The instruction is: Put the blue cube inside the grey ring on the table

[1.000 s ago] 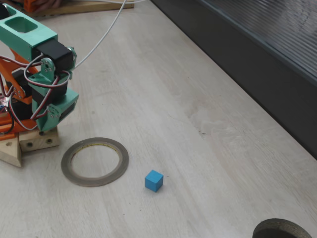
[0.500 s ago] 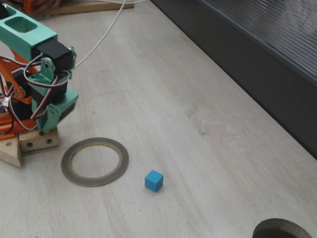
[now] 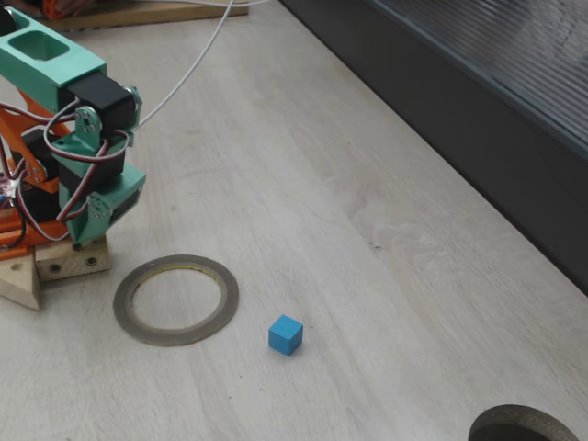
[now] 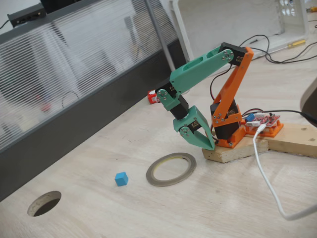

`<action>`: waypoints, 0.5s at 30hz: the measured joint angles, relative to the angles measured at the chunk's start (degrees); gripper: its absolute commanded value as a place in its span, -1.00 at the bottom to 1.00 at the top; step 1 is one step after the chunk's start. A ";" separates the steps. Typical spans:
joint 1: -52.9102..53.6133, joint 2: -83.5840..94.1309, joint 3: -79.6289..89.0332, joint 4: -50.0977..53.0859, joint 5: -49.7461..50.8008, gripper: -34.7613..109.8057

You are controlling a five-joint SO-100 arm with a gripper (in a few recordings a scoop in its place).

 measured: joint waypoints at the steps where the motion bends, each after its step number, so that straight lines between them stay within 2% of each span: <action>1: 0.00 0.00 0.00 0.00 0.00 -0.52; 9: 0.00 0.00 -0.26 0.00 0.00 -0.52; 15: 0.18 0.00 -8.96 0.00 0.18 -0.52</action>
